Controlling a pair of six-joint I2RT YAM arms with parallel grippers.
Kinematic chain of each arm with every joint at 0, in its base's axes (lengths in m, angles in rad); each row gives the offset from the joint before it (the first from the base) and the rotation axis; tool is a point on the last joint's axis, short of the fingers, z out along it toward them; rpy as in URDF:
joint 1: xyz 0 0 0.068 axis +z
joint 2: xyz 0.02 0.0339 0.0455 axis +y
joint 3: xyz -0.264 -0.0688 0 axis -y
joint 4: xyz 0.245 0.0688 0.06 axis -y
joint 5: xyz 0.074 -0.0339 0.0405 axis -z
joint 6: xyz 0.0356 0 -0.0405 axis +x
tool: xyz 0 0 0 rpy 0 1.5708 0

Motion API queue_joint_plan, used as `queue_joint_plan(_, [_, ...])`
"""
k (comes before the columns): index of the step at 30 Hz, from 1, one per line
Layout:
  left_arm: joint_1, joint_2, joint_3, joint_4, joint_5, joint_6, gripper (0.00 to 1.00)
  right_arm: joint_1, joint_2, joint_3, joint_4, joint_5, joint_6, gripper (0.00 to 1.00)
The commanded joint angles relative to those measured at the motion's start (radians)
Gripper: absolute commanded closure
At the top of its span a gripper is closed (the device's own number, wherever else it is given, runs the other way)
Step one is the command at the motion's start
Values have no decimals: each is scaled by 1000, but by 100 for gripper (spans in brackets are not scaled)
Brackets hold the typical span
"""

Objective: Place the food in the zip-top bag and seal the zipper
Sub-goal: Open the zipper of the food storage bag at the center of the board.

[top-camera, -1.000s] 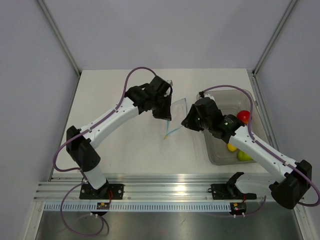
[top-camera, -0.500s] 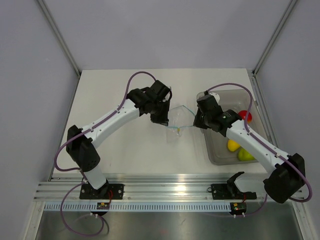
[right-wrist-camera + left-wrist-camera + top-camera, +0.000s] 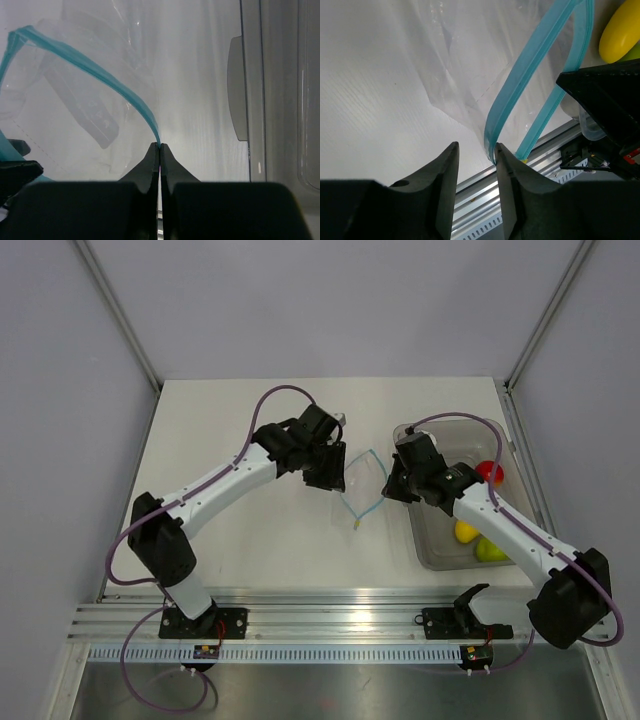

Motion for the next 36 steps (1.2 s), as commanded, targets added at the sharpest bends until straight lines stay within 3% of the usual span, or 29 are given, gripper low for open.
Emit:
queue_joint_plan(1, [-13,-88,-58,99,-6,39,61,-6,-39,-2,54,-63,41,100])
queue_joint_plan(9, [-36,-113,-103,140,-17,47,66,-6,-41,18,51,-78,52,100])
queue_joint_plan(23, [-64,-91,-146,157,-89,7,90,-6,-38,-12,61,-81,58,100])
queue_joint_plan(26, [-64,-82,-131,140,-106,12,100,-6,-51,-20,50,-74,60,100])
queue_joint_plan(31, [-64,-82,-85,93,-148,15,100,-6,-58,-20,9,-45,61,99])
queue_joint_plan(34, [-64,-50,-14,4,-201,12,100,-6,-65,20,-62,15,46,61])
queue_joint_plan(35, [-64,-42,0,-12,-211,10,100,-6,-71,32,-82,35,38,39])
queue_joint_plan(36, [-64,-31,16,-24,-222,12,100,-4,-88,59,-119,75,26,33])
